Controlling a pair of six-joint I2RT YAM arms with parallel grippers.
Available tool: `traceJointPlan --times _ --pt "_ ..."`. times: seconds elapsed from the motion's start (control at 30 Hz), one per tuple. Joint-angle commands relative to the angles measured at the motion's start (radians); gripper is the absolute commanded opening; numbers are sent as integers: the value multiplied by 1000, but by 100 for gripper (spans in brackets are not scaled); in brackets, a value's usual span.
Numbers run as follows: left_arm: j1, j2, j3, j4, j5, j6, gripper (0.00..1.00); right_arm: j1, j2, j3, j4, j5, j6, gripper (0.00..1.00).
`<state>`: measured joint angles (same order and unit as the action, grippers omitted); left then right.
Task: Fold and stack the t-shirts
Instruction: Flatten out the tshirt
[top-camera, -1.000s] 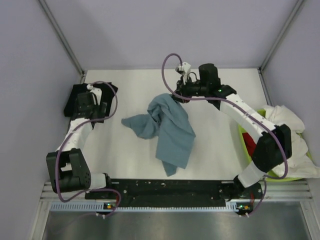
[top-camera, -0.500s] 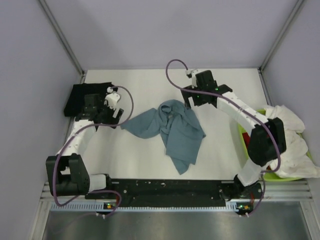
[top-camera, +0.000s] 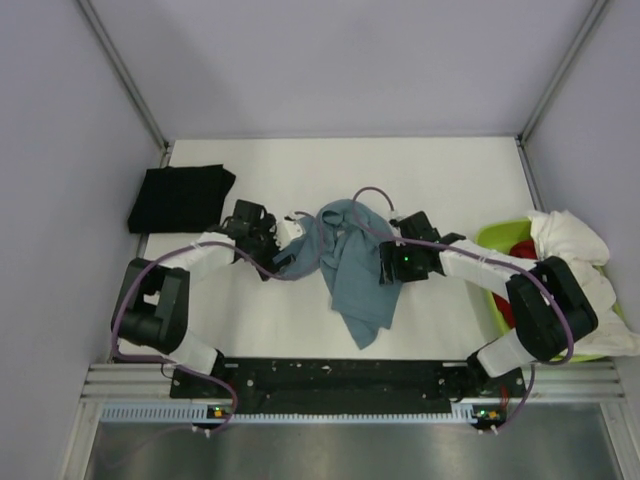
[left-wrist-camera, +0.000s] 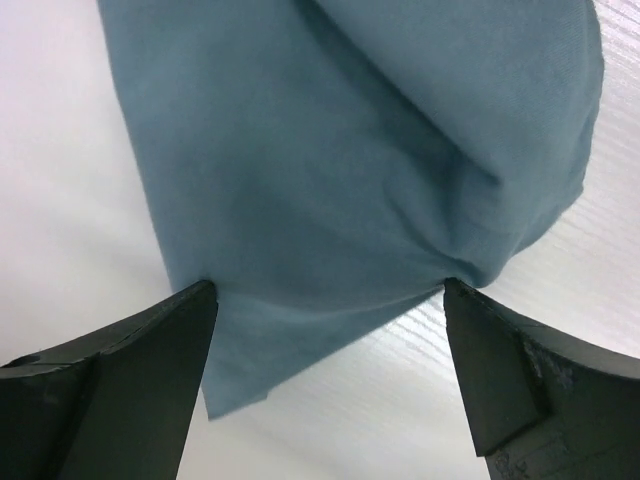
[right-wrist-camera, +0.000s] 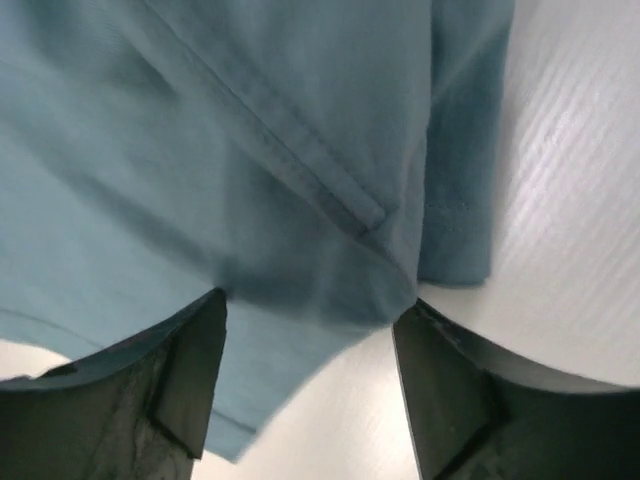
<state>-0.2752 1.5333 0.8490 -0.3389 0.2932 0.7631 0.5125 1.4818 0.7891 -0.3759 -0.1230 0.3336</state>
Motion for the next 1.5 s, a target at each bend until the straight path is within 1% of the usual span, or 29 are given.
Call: traceJointPlan --times 0.0,0.03,0.07,0.1,0.13,0.17,0.2,0.23,0.3,0.37,0.43,0.53,0.63,0.67,0.77,0.87,0.93,1.0,1.07,1.17,1.23,1.3,1.37,1.4,1.47 --pt "-28 54 30 66 -12 56 99 0 49 10 152 -15 71 54" --pt "-33 63 35 67 -22 58 98 -2 55 15 152 -6 70 40" --pt "-39 68 36 69 -31 59 96 -3 49 16 152 9 65 23" --pt "-42 70 35 72 -35 62 88 -5 37 21 149 25 62 7" --pt "-48 73 35 71 -40 64 65 -11 22 27 144 45 55 0" --pt "-51 76 36 67 -43 62 44 -17 3 44 128 69 42 0" --pt "-53 79 41 63 -49 53 8 -19 -12 68 103 97 26 0" --pt "-53 85 54 67 -78 26 0 -20 -32 96 74 118 3 0" --pt "-52 90 103 38 -136 -14 0 -20 -64 180 11 184 -50 0" --pt "-48 70 172 14 -227 -70 0 -20 -97 284 -49 227 -105 0" --pt "-36 18 254 -21 -346 -100 0 -20 -133 405 -87 281 -155 0" --pt "-6 -111 384 -64 -460 -114 0 -19 -182 554 -100 342 -223 0" --pt "36 -249 507 -94 -514 -93 0 -20 -219 680 -101 370 -289 0" --pt "44 -296 545 -101 -560 -79 0 -20 -225 711 -100 379 -306 0" --pt "59 -346 694 -170 -695 -44 0 -20 -250 794 -100 404 -375 0" --pt "76 -395 795 -201 -782 10 0 -20 -273 857 -100 440 -427 0" --pt "76 -420 890 -232 -833 44 0 -20 -294 889 -100 450 -450 0" --pt "77 -441 961 -235 -876 79 0 -20 -325 901 -100 421 -444 0" --pt "79 -450 1025 -195 -923 132 0 -20 -362 892 -98 332 -420 0" --pt "79 -441 1111 -86 -997 240 0 -20 -405 845 -100 190 -366 0" --pt "79 -423 1157 -5 -1022 298 0 -17 -429 791 -78 97 -347 0" --pt "79 -406 1180 2 -1002 305 0 -19 -442 727 -35 74 -346 0" --pt "79 -394 1179 -49 -952 263 0 -20 -433 685 -8 112 -349 0" --pt "79 -389 1168 -81 -925 239 0 -20 -425 679 -12 143 -341 0" --pt "79 -377 1123 -88 -878 211 0 -20 -413 653 -17 126 -298 0"
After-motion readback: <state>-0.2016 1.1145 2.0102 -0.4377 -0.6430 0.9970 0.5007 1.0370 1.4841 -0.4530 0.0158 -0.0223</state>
